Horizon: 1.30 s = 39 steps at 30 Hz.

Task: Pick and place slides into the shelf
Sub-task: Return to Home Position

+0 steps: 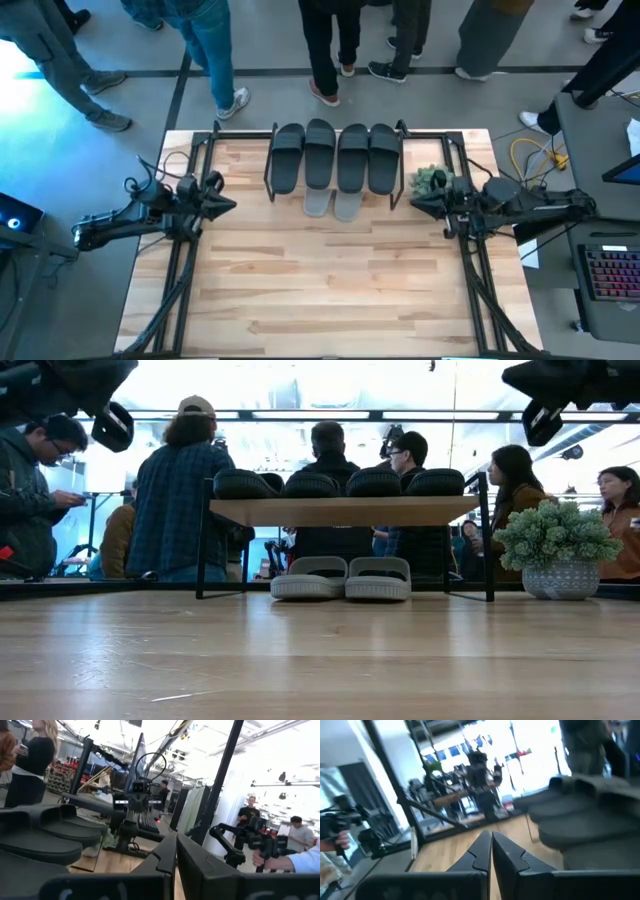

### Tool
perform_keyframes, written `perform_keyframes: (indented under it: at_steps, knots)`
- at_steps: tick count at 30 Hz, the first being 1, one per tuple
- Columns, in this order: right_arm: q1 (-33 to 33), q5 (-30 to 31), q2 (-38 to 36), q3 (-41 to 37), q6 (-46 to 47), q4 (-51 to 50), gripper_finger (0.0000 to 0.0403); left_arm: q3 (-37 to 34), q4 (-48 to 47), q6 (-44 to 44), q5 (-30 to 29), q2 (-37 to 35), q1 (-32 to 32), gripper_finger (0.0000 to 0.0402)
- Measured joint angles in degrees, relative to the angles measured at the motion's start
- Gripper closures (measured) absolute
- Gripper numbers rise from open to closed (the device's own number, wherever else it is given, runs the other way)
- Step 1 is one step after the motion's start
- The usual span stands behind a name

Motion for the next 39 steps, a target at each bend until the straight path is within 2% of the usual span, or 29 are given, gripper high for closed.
perform_keyframes:
  at_steps: [5,9,15,21,25,39]
  knots:
    - [0.00,-4.05,-5.74,-6.25,-3.31,5.25,0.0394,-1.36,0.68,4.41,1.33,-0.02,0.00,0.0402]
    - [0.00,-7.72,-10.38,-10.80,-3.50,8.84,0.0394,-2.56,5.58,7.34,3.87,-0.02,-0.05,0.0402]
    - [0.00,-8.43,-14.77,-13.26,-4.25,8.71,0.0394,-4.21,5.65,7.44,4.17,-0.02,0.00,0.0402]
    - [0.00,-10.48,-14.76,-16.88,-3.25,10.07,0.0394,-9.01,9.63,8.18,4.34,-0.04,0.00,0.0402]
    - [0.00,-11.57,-14.68,-17.47,-4.13,11.04,0.0394,-9.22,10.07,10.37,4.46,0.04,0.00,0.0402]
    - [0.00,-12.03,-14.71,-17.45,-14.51,3.68,0.0394,-9.27,0.01,19.62,4.53,-0.02,0.00,0.0402]
